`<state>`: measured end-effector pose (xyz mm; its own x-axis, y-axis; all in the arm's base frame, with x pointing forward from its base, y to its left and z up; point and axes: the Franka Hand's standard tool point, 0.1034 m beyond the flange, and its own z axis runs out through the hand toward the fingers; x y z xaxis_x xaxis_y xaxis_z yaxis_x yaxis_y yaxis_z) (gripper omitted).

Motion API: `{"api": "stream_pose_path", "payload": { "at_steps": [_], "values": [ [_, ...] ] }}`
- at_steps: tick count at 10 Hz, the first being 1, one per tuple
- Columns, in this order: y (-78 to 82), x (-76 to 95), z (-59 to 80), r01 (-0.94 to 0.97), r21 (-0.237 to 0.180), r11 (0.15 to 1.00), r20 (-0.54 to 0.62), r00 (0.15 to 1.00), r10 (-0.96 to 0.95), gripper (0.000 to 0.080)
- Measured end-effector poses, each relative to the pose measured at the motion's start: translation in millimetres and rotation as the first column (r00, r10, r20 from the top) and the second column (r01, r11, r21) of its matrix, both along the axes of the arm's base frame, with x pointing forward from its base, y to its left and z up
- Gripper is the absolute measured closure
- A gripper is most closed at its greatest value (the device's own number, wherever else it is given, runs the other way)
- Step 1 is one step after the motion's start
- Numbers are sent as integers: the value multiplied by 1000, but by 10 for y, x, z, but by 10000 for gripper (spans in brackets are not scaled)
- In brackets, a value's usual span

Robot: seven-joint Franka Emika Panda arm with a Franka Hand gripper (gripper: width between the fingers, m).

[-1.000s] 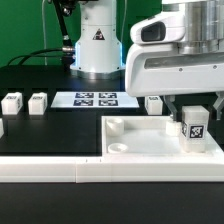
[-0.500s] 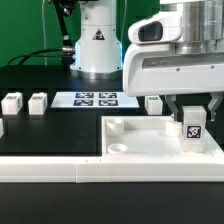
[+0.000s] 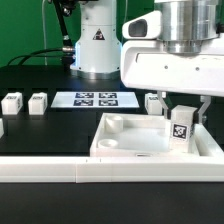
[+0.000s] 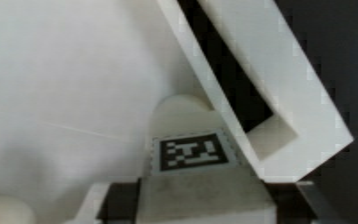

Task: Assemble square table

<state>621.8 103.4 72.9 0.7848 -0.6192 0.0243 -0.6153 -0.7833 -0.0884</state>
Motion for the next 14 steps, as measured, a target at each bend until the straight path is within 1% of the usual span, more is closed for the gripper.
{"api": "stream_pose_path", "payload": {
  "at_steps": [1, 3, 4, 5, 6, 7, 8, 9, 10, 11, 14],
  "values": [
    [-57, -8, -1, 67, -10, 998, -3, 998, -67, 495],
    [-121, -15, 0, 116, -22, 993, -7, 993, -116, 494],
    [-119, -17, -4, 112, -22, 993, -7, 994, -112, 382],
    [-89, -19, 6, 91, -21, 996, -6, 996, -91, 382],
    [-59, -24, 40, 50, -20, 999, -1, 999, -50, 249],
    [-10, -61, 102, -3, -17, 1000, 3, 1000, 4, 169],
    [24, -85, 146, -62, -15, 998, 3, 998, 62, 169],
    [30, -93, 195, -155, -17, 988, 6, 988, 155, 153],
    [-11, -128, 225, -252, -11, 968, -5, 968, 252, 153],
    [-13, -132, 248, -257, -10, 966, -3, 966, 257, 150],
    [-15, -132, 236, -257, -11, 966, -4, 966, 257, 150]
  ]
}}
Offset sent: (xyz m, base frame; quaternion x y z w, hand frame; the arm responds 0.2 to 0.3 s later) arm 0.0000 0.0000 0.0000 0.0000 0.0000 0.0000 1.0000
